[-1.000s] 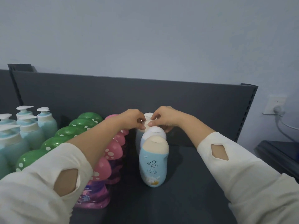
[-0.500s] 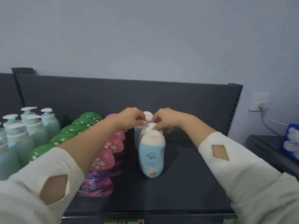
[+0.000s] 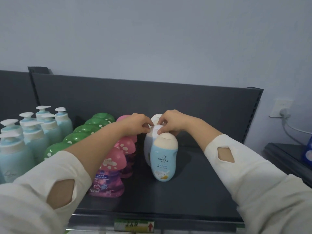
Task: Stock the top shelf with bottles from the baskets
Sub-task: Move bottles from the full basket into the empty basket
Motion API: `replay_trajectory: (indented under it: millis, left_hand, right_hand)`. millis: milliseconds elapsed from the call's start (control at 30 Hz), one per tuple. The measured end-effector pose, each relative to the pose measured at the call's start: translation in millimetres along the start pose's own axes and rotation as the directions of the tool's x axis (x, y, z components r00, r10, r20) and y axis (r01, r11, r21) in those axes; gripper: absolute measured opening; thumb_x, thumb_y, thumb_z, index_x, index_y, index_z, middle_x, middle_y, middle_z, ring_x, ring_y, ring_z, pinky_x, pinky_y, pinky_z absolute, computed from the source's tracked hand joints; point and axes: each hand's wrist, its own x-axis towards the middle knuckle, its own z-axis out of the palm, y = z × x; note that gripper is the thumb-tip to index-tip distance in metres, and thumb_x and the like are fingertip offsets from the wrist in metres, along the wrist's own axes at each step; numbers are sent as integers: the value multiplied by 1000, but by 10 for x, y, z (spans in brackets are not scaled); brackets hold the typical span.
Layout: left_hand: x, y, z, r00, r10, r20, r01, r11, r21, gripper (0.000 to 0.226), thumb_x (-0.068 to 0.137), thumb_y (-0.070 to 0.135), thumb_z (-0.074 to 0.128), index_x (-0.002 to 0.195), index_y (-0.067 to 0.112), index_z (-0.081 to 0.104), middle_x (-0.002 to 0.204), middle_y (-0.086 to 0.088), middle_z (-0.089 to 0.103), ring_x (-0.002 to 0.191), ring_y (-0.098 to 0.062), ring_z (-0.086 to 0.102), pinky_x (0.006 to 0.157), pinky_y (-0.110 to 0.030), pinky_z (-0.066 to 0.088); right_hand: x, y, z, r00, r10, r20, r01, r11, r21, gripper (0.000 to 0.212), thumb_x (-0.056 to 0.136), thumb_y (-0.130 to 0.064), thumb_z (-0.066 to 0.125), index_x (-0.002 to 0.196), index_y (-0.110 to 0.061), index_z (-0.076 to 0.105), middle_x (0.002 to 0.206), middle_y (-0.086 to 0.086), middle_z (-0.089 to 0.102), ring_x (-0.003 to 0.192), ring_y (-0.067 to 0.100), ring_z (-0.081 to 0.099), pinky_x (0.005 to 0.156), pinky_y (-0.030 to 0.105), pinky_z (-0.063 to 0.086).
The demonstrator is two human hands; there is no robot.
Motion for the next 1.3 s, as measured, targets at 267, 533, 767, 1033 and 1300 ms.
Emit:
replay_trajectory:
  millis: [267, 533, 767, 1033, 1300]
  left_hand:
    - [-23, 80, 28, 999, 2, -51, -1, 1000, 22, 35, 92, 21, 55, 127, 17, 55, 117, -1, 64, 111, -20, 55, 90, -26, 40]
    - [-188, 125, 35, 991, 80, -104, -72, 995, 75, 34, 91, 28, 57, 124, 23, 54, 119, 3, 58, 103, -17, 55, 79, -28, 42]
    - [-325, 44, 98, 992, 111, -59, -108, 993, 56, 36, 89, 30, 60, 124, 21, 56, 119, 2, 60, 100, -17, 58, 87, -31, 47]
    - [-394, 68, 169, 996, 61, -63, -55, 993, 107, 34, 89, 26, 58, 122, 17, 54, 116, 1, 61, 104, -20, 58, 76, -29, 43]
    - [-506, 192, 77, 986, -28, -163, 66, 970, 234, 38, 89, 35, 57, 125, 27, 52, 117, 7, 61, 110, -18, 56, 83, -33, 46]
  right_hand:
    - [-310, -2, -116, 983, -2, -186, -15, 996, -89, 26, 85, -42, 65, 83, -17, 64, 77, -1, 69, 65, 15, 68, 62, 31, 55]
    - [-542, -73, 67, 997, 61, 46, -58, 996, -70, 39, 76, -30, 78, 108, -22, 57, 93, 3, 60, 71, 21, 68, 59, 26, 55]
    - [-489, -214, 178, 999, 39, -19, -39, 999, -19, 42, 76, -25, 77, 114, -18, 61, 89, -2, 57, 72, 18, 68, 57, 20, 51]
    - [-481, -297, 227, 998, 28, -61, -31, 998, -53, 36, 78, -24, 75, 107, -26, 53, 98, 5, 49, 68, 24, 63, 59, 31, 57]
    - [-646, -307, 144, 967, -119, -225, 27, 927, -373, 38, 89, -44, 57, 124, -31, 51, 117, -4, 58, 105, 21, 55, 71, 32, 43]
